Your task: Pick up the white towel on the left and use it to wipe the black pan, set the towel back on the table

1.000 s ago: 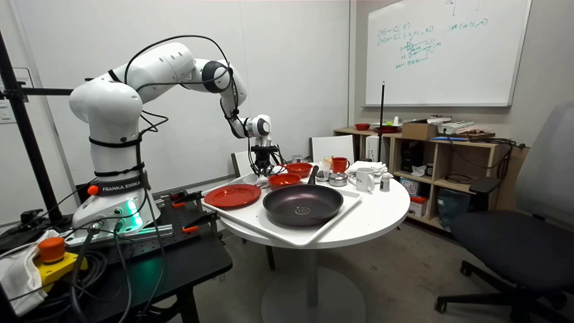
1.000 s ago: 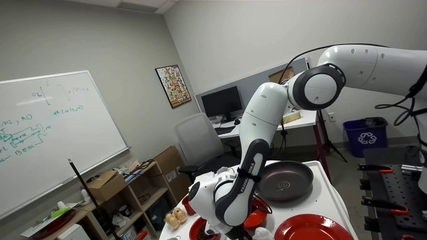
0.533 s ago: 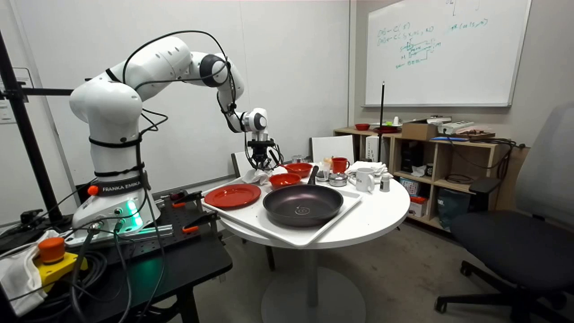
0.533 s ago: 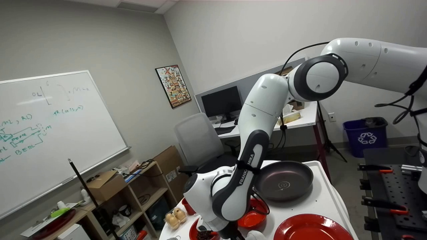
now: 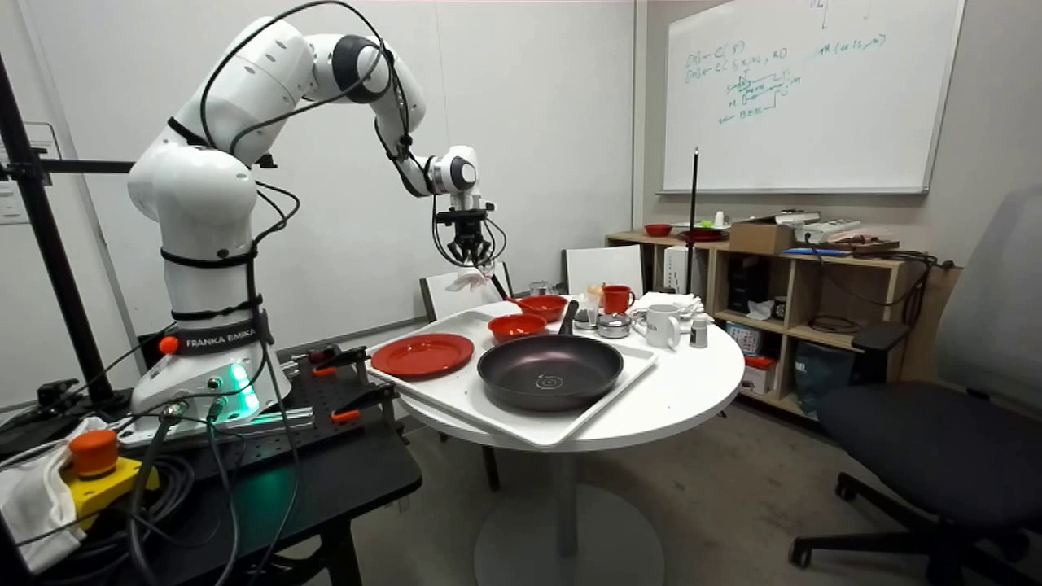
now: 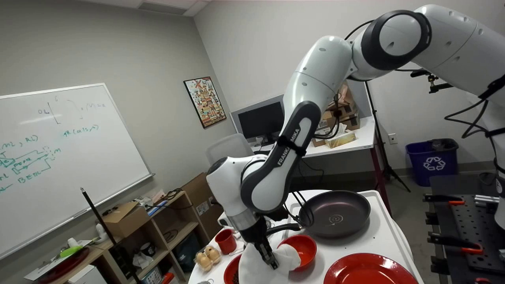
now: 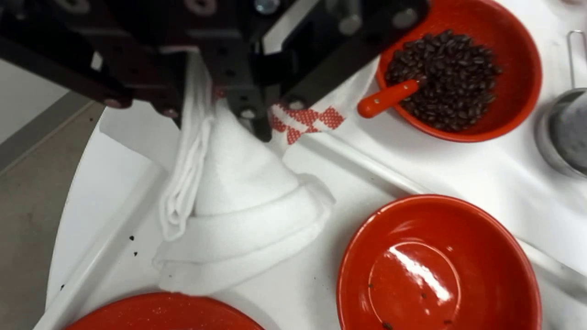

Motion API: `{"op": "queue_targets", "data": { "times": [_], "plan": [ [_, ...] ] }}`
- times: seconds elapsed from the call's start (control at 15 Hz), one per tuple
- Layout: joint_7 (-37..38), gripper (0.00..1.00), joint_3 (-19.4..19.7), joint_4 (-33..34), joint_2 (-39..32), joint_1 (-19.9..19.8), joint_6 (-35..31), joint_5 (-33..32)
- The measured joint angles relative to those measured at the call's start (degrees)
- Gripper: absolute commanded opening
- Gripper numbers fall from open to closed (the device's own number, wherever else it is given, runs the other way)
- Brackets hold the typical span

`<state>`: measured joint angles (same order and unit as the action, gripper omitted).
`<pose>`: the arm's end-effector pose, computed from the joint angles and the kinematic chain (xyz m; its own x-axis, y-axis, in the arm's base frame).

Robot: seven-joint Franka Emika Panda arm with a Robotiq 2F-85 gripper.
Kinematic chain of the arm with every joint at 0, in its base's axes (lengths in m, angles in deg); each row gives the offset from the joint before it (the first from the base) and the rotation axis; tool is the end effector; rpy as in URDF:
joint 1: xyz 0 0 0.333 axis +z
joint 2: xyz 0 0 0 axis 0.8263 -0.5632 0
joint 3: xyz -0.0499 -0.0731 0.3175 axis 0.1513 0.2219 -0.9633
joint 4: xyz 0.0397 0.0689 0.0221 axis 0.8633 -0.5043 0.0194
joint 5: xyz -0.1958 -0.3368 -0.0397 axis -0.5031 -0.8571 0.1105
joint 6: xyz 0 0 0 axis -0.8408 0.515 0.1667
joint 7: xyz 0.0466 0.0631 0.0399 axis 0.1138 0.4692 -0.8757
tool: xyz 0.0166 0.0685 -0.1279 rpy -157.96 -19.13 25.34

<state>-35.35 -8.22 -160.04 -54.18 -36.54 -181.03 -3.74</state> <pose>0.6050 0.3332 0.2074 0.6897 0.7184 -0.0899 0.7236 -0.6885 0.0491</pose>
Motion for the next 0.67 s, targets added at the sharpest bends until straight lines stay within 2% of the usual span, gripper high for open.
{"op": "queue_targets", "data": {
  "times": [0.27,0.67],
  "plan": [
    [4.62,0.04,1.54,-6.25,7.92,-3.72,0.03,4.80],
    [7.70,0.04,4.97,-16.45,16.50,-11.39,-0.60,12.43]
  ]
}}
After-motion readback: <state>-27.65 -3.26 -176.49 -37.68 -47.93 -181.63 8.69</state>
